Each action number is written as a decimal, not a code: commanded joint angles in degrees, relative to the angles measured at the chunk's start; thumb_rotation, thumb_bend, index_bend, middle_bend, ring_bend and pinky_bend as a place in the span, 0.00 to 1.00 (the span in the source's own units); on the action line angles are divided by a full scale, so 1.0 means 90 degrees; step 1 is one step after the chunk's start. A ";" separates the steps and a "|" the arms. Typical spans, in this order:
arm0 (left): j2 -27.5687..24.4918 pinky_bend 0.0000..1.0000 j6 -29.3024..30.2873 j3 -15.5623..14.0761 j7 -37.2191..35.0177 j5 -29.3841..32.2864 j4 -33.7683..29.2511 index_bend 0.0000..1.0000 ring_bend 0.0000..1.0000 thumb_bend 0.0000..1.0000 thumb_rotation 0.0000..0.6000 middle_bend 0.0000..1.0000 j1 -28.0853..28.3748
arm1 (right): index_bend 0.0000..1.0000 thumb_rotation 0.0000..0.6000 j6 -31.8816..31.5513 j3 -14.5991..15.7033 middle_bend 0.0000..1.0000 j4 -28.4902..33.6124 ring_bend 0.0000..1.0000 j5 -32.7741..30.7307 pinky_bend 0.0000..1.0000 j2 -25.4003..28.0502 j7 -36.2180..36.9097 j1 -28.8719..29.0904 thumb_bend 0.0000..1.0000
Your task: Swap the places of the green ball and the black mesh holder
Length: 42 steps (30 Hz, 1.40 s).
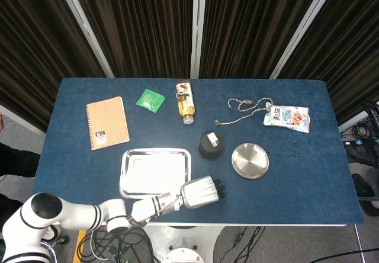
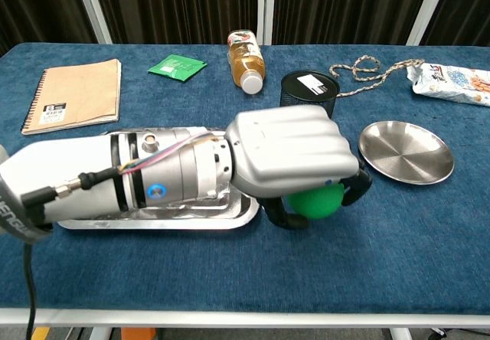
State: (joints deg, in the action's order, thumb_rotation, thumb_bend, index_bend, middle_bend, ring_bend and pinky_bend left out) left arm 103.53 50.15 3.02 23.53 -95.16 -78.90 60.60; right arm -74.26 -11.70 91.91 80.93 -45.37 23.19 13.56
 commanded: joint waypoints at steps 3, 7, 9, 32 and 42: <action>0.0388 0.72 -0.0071 -0.0059 -0.0258 -0.0102 0.0555 0.57 0.45 0.28 1.00 0.50 0.0115 | 0.00 1.00 0.0142 -0.0013 0.01 0.0159 0.00 -0.0013 0.03 0.0070 -0.0171 0.0110 0.19; 0.0616 0.72 -0.0120 -0.0037 -0.0448 -0.0160 0.0988 0.57 0.45 0.28 1.00 0.50 0.0232 | 0.00 1.00 0.0274 -0.0012 0.01 0.0247 0.00 -0.0044 0.03 0.0005 -0.0333 0.0224 0.19; 0.0689 0.72 -0.0123 -0.0025 -0.0500 -0.0208 0.1129 0.57 0.45 0.28 1.00 0.50 0.0292 | 0.00 1.00 0.0302 -0.0015 0.01 0.0288 0.00 -0.0055 0.03 -0.0008 -0.0405 0.0258 0.19; 0.0863 0.54 -0.0004 -0.0006 -0.1323 -0.0357 0.2000 0.30 0.23 0.12 1.00 0.27 0.0664 | 0.00 1.00 0.0129 -0.0051 0.01 0.0418 0.00 -0.0137 0.03 0.0030 -0.0616 0.0276 0.18; 0.0763 0.51 0.0110 -0.0054 -0.1430 -0.0282 0.1844 0.25 0.20 0.06 1.00 0.24 0.0566 | 0.00 1.00 0.0107 -0.0052 0.01 0.0427 0.00 -0.0159 0.03 0.0044 -0.0600 0.0275 0.18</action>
State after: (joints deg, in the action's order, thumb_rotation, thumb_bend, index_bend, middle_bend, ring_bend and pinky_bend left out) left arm 110.63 50.96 2.51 10.88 -97.85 -62.04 65.86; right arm -73.30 -12.16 95.76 79.50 -44.98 17.78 16.04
